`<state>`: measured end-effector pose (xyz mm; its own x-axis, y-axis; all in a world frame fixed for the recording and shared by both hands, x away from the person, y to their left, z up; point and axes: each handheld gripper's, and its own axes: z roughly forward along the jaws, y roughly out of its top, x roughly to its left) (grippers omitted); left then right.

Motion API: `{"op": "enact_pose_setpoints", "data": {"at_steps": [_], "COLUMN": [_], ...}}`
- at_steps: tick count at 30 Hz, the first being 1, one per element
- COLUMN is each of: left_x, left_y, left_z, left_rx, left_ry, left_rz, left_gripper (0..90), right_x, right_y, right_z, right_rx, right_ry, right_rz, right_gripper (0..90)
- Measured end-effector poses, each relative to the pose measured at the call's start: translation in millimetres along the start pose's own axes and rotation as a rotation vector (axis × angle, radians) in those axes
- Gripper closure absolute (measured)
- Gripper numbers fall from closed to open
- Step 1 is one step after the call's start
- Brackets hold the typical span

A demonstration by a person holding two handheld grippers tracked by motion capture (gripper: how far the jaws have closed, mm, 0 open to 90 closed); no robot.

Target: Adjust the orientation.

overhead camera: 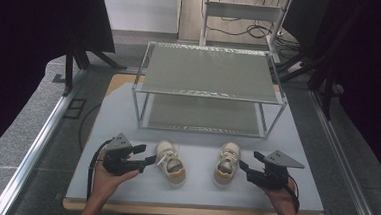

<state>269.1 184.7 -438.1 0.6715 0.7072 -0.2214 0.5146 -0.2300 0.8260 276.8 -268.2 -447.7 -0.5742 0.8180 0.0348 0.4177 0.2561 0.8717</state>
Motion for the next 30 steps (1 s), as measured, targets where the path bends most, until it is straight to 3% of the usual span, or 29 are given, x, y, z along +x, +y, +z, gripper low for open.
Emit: {"op": "enact_pose_setpoints", "data": {"at_steps": [11, 21, 30], "left_x": [-0.2, -1.9, -4.8], "left_y": [-0.5, -0.9, -1.3], "left_z": [3.4, 2.7, 6.2], "left_rx": [0.013, 0.01, 0.024], "left_ry": [-0.003, -0.01, -0.013], "left_rz": [0.001, 0.004, 0.012], "left_gripper": [39.0, 39.0, 39.1], "right_x": [10.8, 24.9, 40.5], "right_y": [2.9, 12.3, 20.1], "right_z": [3.0, 5.9, 15.1], "right_rx": [-0.002, -0.051, -0.05], "right_ry": [0.036, 0.07, 0.158], "right_rz": [-0.031, -0.023, -0.035], "right_gripper": [40.9, 65.2, 82.1]}}
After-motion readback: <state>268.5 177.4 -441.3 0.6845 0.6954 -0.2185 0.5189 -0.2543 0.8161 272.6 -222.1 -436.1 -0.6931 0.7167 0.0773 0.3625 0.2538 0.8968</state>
